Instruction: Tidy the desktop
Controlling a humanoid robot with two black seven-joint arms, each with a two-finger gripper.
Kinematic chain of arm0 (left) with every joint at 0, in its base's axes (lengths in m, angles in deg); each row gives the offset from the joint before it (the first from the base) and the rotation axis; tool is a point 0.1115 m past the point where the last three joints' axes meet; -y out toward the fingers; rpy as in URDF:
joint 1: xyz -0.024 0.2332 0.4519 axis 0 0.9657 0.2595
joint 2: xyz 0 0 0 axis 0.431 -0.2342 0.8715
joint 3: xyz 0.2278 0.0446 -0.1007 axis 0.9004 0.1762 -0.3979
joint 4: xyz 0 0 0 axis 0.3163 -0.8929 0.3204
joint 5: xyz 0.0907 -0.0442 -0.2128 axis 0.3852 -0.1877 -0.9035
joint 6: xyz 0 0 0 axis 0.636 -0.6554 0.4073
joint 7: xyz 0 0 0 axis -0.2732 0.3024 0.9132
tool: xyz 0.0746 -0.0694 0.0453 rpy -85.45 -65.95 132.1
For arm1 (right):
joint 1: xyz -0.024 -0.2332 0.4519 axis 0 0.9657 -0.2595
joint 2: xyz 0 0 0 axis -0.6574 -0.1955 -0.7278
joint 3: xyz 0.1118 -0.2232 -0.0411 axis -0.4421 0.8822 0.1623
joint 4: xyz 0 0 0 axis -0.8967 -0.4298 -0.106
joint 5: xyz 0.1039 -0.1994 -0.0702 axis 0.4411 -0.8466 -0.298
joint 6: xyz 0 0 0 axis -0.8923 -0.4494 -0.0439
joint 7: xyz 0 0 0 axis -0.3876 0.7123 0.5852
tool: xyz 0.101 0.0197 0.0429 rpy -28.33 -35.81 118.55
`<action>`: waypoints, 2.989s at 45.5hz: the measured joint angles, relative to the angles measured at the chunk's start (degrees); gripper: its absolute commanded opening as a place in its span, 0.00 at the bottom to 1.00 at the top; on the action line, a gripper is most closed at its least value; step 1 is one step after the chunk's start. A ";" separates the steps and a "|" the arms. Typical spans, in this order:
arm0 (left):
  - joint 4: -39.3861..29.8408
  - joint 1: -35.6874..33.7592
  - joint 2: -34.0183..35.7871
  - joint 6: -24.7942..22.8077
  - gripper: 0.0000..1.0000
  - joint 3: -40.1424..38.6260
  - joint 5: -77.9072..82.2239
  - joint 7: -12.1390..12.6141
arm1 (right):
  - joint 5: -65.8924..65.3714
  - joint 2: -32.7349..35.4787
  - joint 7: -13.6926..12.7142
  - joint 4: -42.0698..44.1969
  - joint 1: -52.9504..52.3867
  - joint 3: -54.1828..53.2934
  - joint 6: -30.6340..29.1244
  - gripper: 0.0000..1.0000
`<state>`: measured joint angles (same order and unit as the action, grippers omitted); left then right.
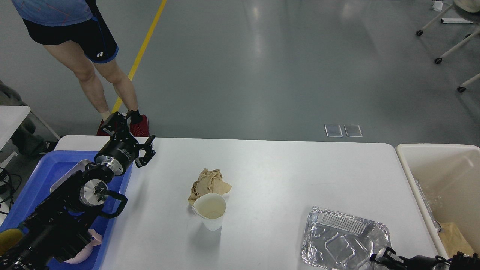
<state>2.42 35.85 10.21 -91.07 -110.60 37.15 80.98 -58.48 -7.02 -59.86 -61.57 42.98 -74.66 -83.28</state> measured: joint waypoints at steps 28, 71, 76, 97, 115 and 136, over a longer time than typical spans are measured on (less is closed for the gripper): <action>0.00 -0.21 0.20 -0.08 0.97 0.00 0.09 -0.01 | 4.18 4.09 0.24 0.96 -15.82 -0.61 -5.65 0.00; 0.00 -0.07 0.69 -0.43 0.97 0.18 0.74 0.23 | 19.26 -18.54 -8.04 15.83 -59.69 34.82 -14.86 0.00; 0.00 0.04 0.57 -0.50 0.97 0.19 0.78 0.26 | 19.31 -20.95 -8.07 16.93 -60.09 35.04 -14.93 0.00; -16.26 -1.31 6.73 5.53 0.97 11.26 1.91 2.92 | 19.51 -22.77 -7.76 17.82 -59.97 34.85 -14.88 0.00; -43.57 -4.71 41.37 1.93 0.97 35.17 2.46 7.00 | 19.68 -22.18 -7.63 17.72 -60.26 34.89 -14.94 0.00; -49.54 -25.11 61.69 -12.13 0.95 58.67 14.50 11.02 | 19.59 -20.62 -7.47 17.62 -59.31 34.89 -14.94 0.00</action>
<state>-47.13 10.74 71.90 -103.20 -51.93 51.65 92.01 -38.89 -27.65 -67.33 -43.95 -16.33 -39.77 -98.22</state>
